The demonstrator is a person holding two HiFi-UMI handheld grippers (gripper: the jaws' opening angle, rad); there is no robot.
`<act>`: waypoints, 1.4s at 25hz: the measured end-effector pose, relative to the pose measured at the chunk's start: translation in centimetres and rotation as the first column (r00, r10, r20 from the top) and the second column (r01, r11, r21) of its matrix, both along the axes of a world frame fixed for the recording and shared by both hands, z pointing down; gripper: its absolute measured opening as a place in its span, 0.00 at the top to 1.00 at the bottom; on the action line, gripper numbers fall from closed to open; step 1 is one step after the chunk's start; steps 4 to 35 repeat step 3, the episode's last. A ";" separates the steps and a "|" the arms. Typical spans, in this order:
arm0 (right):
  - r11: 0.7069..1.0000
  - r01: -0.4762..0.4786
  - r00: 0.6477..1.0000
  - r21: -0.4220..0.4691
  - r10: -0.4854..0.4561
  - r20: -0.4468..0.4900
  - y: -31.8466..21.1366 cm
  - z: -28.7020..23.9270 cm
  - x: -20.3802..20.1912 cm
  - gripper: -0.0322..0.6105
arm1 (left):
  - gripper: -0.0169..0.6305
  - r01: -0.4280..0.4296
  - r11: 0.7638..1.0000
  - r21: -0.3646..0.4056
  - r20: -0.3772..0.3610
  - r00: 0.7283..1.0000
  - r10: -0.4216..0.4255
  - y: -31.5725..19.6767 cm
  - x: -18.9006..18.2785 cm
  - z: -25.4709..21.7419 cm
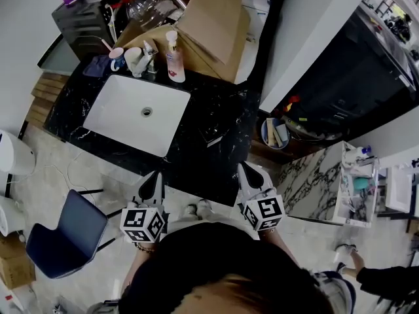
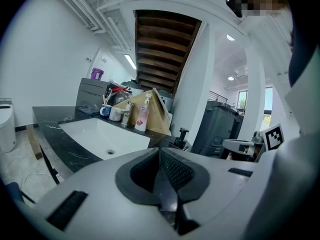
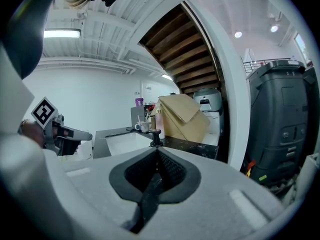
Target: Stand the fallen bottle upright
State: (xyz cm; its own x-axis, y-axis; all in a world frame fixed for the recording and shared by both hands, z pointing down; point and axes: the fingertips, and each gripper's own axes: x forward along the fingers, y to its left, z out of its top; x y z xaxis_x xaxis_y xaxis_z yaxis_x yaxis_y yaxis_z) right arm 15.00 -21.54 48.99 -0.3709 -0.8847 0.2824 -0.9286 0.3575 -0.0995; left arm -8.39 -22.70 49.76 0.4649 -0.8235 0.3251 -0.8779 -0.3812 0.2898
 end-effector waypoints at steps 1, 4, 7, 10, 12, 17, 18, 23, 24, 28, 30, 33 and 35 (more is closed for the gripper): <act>1.000 0.000 1.000 0.000 0.000 -0.001 0.0 0.0 -0.1 0.94 | 0.97 0.000 1.000 0.001 0.000 1.000 0.000 0.0 -0.1 0.0; 1.000 0.001 1.000 -0.001 -0.001 -0.003 0.1 0.0 -0.1 0.94 | 0.97 0.000 1.000 0.002 -0.002 1.000 0.000 0.0 -0.2 0.0; 1.000 0.001 1.000 -0.001 -0.001 -0.003 0.1 0.0 -0.1 0.94 | 0.97 0.000 1.000 0.002 -0.002 1.000 0.000 0.0 -0.2 0.0; 1.000 0.001 1.000 -0.001 -0.001 -0.003 0.1 0.0 -0.1 0.94 | 0.97 0.000 1.000 0.002 -0.002 1.000 0.000 0.0 -0.2 0.0; 1.000 0.001 1.000 -0.001 -0.001 -0.003 0.1 0.0 -0.1 0.94 | 0.97 0.000 1.000 0.002 -0.002 1.000 0.000 0.0 -0.2 0.0; 1.000 0.001 1.000 -0.001 -0.001 -0.003 0.1 0.0 -0.1 0.94 | 0.97 0.000 1.000 0.002 -0.002 1.000 0.000 0.0 -0.2 0.0; 1.000 0.001 1.000 -0.001 -0.001 -0.003 0.1 0.0 -0.1 0.94 | 0.97 0.000 1.000 0.002 -0.002 1.000 0.000 0.0 -0.2 0.0; 1.000 0.001 1.000 -0.001 -0.001 -0.003 0.1 0.0 -0.1 0.94 | 0.97 0.000 1.000 0.002 -0.002 1.000 0.000 0.0 -0.2 0.0; 1.000 0.001 1.000 -0.001 -0.001 -0.003 0.1 0.0 -0.1 0.94 | 0.97 0.000 1.000 0.002 -0.002 1.000 0.000 0.0 -0.2 0.0; 1.000 0.001 1.000 -0.001 -0.001 -0.003 0.1 0.0 -0.1 0.94 | 0.97 0.000 1.000 0.002 -0.002 1.000 0.000 0.0 -0.2 0.0; 1.000 0.001 1.000 -0.001 -0.001 -0.003 0.1 0.0 -0.1 0.94 | 0.97 0.000 1.000 0.002 -0.002 1.000 0.000 0.0 -0.2 0.0; 1.000 0.001 1.000 -0.001 -0.001 -0.003 0.1 0.0 -0.1 0.94 | 0.97 0.000 1.000 0.002 -0.002 1.000 0.000 0.0 -0.2 0.0; 1.000 0.001 1.000 -0.001 -0.001 -0.003 0.1 0.0 -0.1 0.94 | 0.97 0.000 1.000 0.002 -0.002 1.000 0.000 0.0 -0.2 0.0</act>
